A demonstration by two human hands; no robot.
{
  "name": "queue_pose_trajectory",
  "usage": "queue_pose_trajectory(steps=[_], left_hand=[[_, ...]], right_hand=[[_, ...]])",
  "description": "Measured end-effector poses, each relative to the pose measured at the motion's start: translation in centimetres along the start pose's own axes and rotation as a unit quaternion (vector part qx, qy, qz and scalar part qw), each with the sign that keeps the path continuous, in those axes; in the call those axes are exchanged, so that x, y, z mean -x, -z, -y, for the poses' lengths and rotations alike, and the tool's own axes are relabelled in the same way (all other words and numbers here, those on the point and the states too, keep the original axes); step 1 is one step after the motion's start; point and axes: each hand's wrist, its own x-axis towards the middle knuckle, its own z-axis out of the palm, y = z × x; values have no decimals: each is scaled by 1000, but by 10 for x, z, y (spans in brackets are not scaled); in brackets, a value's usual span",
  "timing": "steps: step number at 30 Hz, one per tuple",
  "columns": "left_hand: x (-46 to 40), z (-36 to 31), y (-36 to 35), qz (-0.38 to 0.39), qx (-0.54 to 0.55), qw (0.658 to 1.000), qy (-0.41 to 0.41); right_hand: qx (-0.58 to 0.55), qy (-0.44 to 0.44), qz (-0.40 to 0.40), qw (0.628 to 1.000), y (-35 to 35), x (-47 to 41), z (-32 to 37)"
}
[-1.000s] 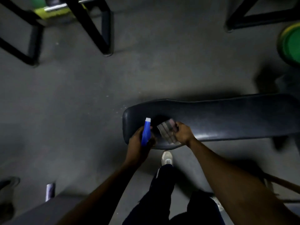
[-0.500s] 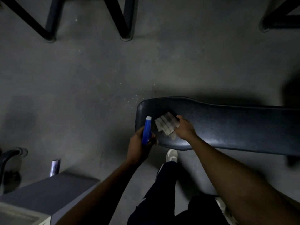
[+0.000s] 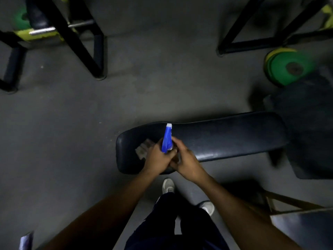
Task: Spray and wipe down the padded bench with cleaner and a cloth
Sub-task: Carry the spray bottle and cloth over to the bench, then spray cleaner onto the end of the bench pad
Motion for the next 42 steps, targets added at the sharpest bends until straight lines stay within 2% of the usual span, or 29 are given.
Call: queue_pose_trajectory(steps=[6,11,13,17,19,21,27,33,38,42], left_hand=[[28,-63,-72,30,-7,999,-34],[50,-95,-135,128,10,989,-74],[59,-102,-161,165,36,984,-58],[79,-126,-195,209,94,972,-50],[86,-150,-228,241,90,964,-66],[82,-151,-231,229,100,967,-57],[58,-179,-274,303,79,949,-36],[-2,-198,-306,380,-18,924,-32],[-84,-210,-336,371,-150,913,-81],[-165,-206,-378,360,-260,888,-116]], right_hand=[[-4,13,-178,984,56,59,-17],[-51,-4,-256,965,110,116,-50],[-65,10,-292,954,132,136,-65],[-132,-38,-346,928,169,163,-81],[-159,-56,-396,903,198,184,-99],[-176,-64,-401,897,205,183,-102],[-327,-90,-472,814,247,191,-132],[-350,-151,-528,759,276,165,-155],[-374,-199,-559,713,302,123,-186],[-361,-241,-572,697,308,86,-230]])
